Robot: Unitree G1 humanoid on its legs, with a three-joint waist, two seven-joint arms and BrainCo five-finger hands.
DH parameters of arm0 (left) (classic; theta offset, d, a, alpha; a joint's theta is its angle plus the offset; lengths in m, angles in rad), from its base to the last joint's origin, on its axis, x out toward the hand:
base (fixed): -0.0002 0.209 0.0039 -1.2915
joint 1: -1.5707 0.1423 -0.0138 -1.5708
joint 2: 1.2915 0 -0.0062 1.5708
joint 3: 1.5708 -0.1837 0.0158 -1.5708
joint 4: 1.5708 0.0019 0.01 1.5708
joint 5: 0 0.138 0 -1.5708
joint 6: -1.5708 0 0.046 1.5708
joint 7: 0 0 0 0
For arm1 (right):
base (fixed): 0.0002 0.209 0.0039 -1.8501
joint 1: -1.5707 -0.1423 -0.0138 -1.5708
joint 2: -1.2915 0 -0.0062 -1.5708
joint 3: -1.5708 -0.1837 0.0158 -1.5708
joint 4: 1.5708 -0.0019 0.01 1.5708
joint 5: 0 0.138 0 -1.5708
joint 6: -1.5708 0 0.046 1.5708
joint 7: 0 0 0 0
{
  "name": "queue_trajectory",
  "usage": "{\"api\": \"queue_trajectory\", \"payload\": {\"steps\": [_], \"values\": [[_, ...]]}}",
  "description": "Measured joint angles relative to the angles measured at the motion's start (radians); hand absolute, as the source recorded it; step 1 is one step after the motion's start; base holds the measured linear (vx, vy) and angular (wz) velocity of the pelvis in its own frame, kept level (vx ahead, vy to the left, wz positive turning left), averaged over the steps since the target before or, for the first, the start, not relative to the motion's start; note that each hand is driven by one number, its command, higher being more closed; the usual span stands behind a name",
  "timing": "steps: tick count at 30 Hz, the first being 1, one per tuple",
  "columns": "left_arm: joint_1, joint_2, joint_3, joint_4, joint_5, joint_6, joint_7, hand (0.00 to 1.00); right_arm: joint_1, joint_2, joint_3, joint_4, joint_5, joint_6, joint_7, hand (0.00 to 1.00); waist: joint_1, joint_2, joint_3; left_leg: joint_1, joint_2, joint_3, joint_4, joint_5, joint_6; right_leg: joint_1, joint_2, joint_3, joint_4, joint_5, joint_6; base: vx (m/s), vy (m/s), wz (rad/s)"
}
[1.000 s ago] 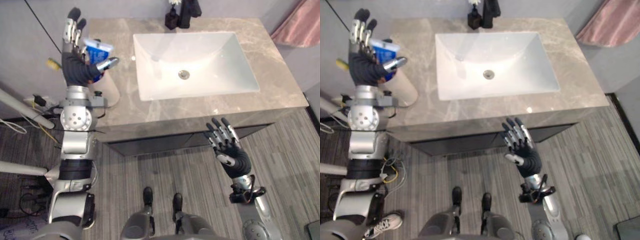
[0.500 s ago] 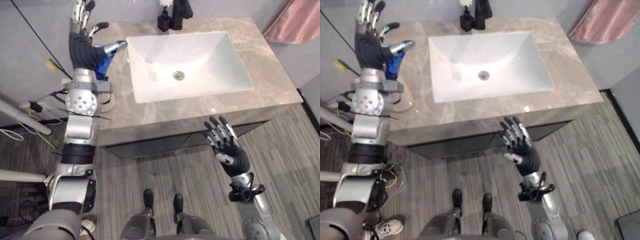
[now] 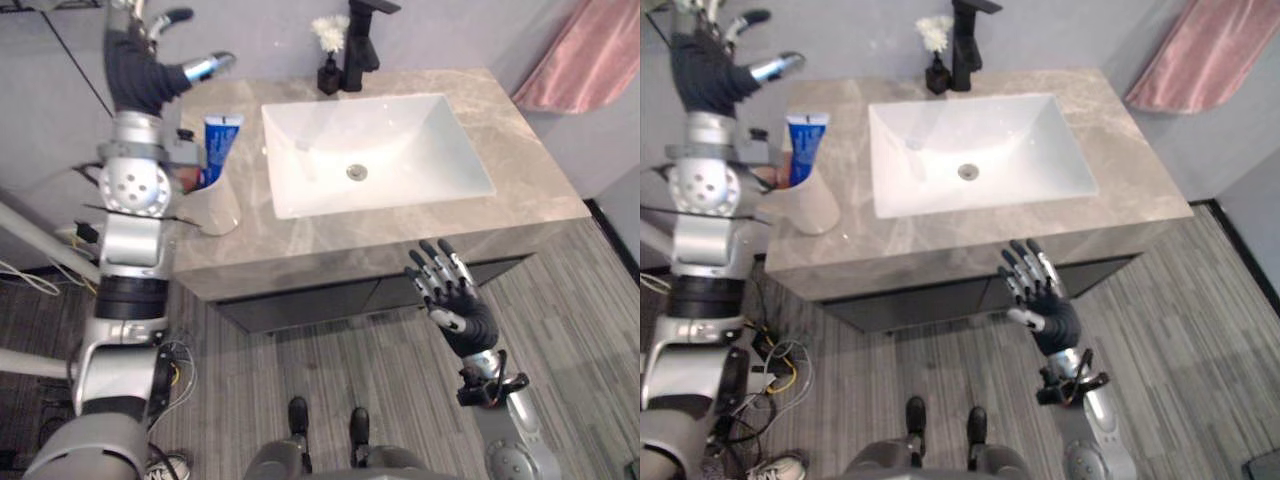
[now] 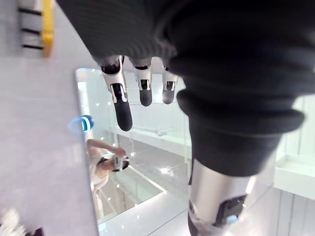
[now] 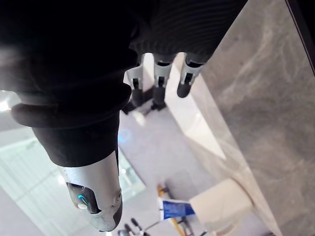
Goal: Organize washtable
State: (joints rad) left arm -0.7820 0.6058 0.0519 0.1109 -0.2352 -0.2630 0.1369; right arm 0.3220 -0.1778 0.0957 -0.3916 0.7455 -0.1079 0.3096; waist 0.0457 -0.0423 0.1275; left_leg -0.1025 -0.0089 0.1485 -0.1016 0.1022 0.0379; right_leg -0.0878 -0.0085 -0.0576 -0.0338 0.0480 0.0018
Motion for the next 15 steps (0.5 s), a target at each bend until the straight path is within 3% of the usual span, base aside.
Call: {"api": "queue_trajectory", "payload": {"steps": [5,9,12,15], "values": [[-0.029,0.079,0.038,-0.076,-0.038,-0.043,-0.001,0.0,-0.004,0.002,0.002,0.024,0.0,0.0,0.002,0.0,0.016,0.032,-0.033,0.024,-0.01,-0.024,-0.001,0.0,0.0,0.034,-0.01,-0.028,0.0,-0.011,0.002,0.01,0.036,0.15],[-0.033,0.131,0.047,-0.143,-0.071,-0.068,-0.004,0.0,-0.011,0.012,0.004,0.028,-0.001,0.0,0.002,0.0,0.026,0.041,-0.06,0.026,-0.015,-0.068,-0.001,0.002,-0.002,0.053,-0.015,-0.074,-0.002,-0.021,0.003,0.03,0.019,0.32],[0.076,0.119,0.107,-0.239,-0.11,-0.075,-0.032,0.0,-0.035,0.017,0.02,0.056,-0.001,0.0,0.001,0.0,0.026,0.051,-0.082,0.034,-0.022,-0.105,-0.001,0.004,-0.005,0.07,-0.021,-0.11,0.004,-0.037,0.007,0.02,0.016,0.38],[0.256,0.049,0.116,-0.352,-0.136,-0.069,-0.088,0.0,-0.039,0.035,0.021,0.073,-0.001,0.002,0.0,0.0,0.031,0.063,-0.102,0.043,-0.028,-0.128,-0.001,0.004,-0.006,0.088,-0.027,-0.135,0.007,-0.05,0.011,0.03,0.02,0.35]]}}
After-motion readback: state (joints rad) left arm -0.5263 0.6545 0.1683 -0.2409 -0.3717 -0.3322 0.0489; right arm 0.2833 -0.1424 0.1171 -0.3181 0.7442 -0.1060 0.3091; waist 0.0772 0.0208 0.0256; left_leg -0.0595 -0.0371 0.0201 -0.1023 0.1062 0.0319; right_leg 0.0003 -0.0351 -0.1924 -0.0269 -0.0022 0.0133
